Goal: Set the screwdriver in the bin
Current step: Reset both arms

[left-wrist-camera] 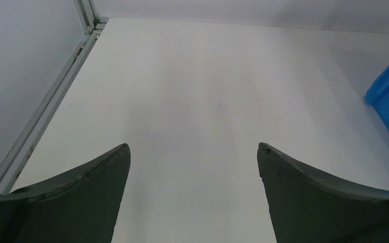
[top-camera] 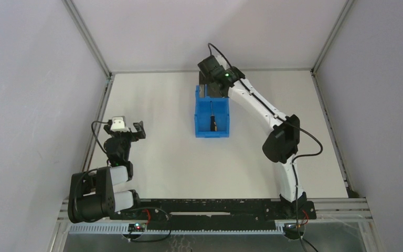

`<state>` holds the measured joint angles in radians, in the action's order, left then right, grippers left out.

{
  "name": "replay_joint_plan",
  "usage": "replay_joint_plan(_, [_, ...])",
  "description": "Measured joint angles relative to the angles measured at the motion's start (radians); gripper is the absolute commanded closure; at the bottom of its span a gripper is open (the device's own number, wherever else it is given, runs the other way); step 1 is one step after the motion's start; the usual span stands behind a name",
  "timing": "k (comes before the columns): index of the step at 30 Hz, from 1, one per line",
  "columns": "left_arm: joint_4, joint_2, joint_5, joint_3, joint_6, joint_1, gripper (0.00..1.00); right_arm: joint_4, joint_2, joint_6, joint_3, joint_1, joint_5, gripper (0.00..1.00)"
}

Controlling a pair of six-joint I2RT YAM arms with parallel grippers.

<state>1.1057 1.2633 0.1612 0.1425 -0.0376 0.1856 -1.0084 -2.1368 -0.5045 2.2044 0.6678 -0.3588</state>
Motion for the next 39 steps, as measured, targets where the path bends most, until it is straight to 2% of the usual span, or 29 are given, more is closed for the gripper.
replay_joint_plan(7, [0.0,0.0,0.0,0.0,0.0,0.0,0.0,0.031,0.143,0.099,-0.005,-0.031,-0.053,0.09])
replay_joint_plan(12, [0.0,0.0,0.0,0.0,0.0,0.0,0.0,0.096,0.291,0.167,-0.085,-0.088,-0.077,0.09])
replay_joint_plan(18, [0.0,0.0,0.0,0.0,0.0,0.0,0.0,0.197,0.489,0.236,-0.326,-0.193,-0.077,0.09])
replay_joint_plan(28, [0.0,0.0,0.0,0.0,0.0,0.0,0.0,0.43,0.818,0.314,-0.885,-0.4,-0.005,0.09])
replay_joint_plan(36, [0.0,0.0,0.0,0.0,0.0,0.0,0.0,0.581,0.949,0.34,-1.196,-0.501,0.118,0.09])
replay_joint_plan(39, [0.0,0.0,0.0,0.0,0.0,0.0,0.0,0.623,0.98,0.34,-1.264,-0.514,0.155,0.09])
